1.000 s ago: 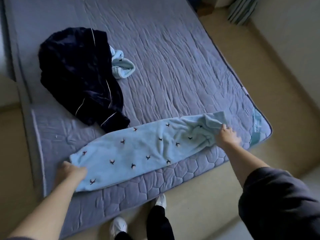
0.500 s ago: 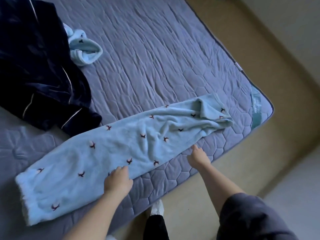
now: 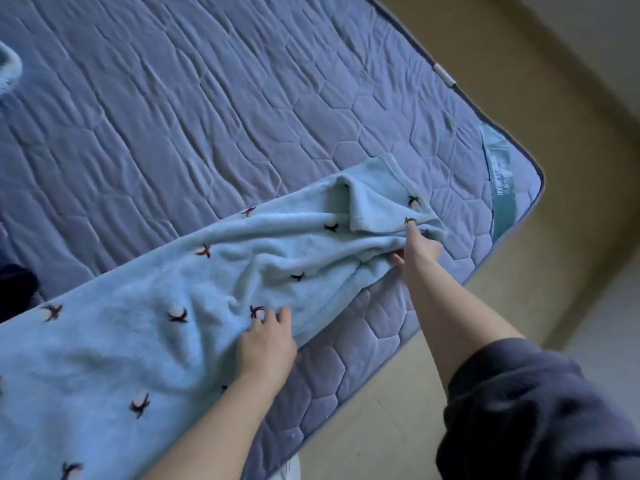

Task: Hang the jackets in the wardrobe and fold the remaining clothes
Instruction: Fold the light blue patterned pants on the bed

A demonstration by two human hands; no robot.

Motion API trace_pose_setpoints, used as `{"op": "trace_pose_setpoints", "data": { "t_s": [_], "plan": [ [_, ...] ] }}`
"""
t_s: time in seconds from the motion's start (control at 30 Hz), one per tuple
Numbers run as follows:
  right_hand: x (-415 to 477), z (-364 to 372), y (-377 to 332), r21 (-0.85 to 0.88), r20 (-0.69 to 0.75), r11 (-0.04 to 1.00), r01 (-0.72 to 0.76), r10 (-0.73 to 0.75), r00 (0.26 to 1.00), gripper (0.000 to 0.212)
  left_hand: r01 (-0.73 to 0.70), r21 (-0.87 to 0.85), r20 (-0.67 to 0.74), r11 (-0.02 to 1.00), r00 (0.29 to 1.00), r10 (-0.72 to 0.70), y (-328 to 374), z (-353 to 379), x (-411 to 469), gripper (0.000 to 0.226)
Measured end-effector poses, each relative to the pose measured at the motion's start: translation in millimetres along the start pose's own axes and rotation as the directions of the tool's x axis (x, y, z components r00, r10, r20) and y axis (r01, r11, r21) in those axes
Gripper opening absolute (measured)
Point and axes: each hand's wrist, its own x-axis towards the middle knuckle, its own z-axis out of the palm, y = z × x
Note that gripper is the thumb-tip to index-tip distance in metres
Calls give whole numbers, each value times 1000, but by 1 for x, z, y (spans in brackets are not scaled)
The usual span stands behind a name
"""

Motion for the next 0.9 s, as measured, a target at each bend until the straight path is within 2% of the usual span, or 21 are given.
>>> {"op": "trace_pose_setpoints", "data": {
  "t_s": [0.07, 0.1, 0.17, 0.23, 0.27, 0.3, 0.33, 0.37, 0.43, 0.47, 0.5, 0.57, 0.63, 0.67, 0.7, 0.73, 0.77, 0.83, 0.9],
  "plan": [
    [13, -2, -5, -32, -99, 993, 115, -118, 988, 58, -74, -60, -102, 995, 992, 68, -3, -5, 6, 29],
    [18, -6, -8, -40, -150, 973, 226, -229, 962, 50, -184, -57, -173, 981, 970, 172, -6, -3, 8, 27],
    [27, -13, -12, -110, -200, 929, 354, -370, 907, 37, -469, -26, -251, 883, 858, 449, -14, -2, 8, 23],
    [35, -20, -12, -280, -152, 908, 312, -363, 919, 36, -630, 43, -200, 776, 755, 624, -20, -2, 3, 22],
    [37, -21, -11, -402, -118, 878, 261, -332, 936, 39, -645, 62, -165, 762, 746, 645, -20, -2, 2, 26],
    [36, -22, -8, -552, -92, 800, 236, -339, 936, 44, -640, 69, -131, 766, 755, 643, -20, -2, 2, 30],
    [33, -22, -6, -694, -56, 673, 257, -406, 912, 49, -632, 65, -127, 773, 763, 634, -19, -1, 3, 32],
    [30, -22, -5, -787, 11, 523, 327, -519, 854, 51, -616, 57, -146, 786, 774, 617, -18, -2, 4, 30],
    [23, -20, -8, -833, 210, 223, 506, -719, 662, 46, -567, -2, -236, 824, 801, 551, -14, -9, 13, 21],
    [22, -17, -9, -824, 307, 95, 559, -754, 580, 43, -535, -24, -284, 844, 814, 507, -13, -12, 18, 21],
    [22, -15, -11, -816, 393, -18, 577, -749, 533, 44, -505, -26, -325, 863, 820, 470, -12, -15, 23, 22],
    [21, -8, -15, -795, 546, -210, 569, -656, 521, 60, -390, -24, -384, 920, 853, 352, -16, -21, 38, 20],
    [24, 0, -20, -722, 674, -359, 591, -556, 486, 68, -193, -124, -420, 973, 899, 124, -26, -29, 57, 21],
    [26, 4, -23, -673, 724, -409, 617, -534, 436, 61, -91, -191, -422, 977, 907, 1, -33, -34, 67, 32],
    [28, 8, -26, -637, 751, -429, 641, -535, 388, 48, -1, -246, -413, 969, 905, -104, -42, -38, 75, 41],
    [29, 12, -30, -629, 746, -405, 663, -554, 369, 33, 73, -283, -400, 956, 897, -187, -51, -42, 83, 46],
    [30, 17, -35, -651, 710, -331, 684, -584, 394, 19, 127, -295, -384, 947, 892, -239, -61, -45, 90, 46],
    [32, 25, -47, -711, 600, -111, 694, -611, 516, 5, 176, -271, -333, 946, 905, -264, -81, -49, 99, 35],
    [36, 34, -59, -753, 514, 35, 657, -590, 622, 4, 161, -238, -252, 958, 942, -221, -96, -53, 103, 25]
  ]
}}
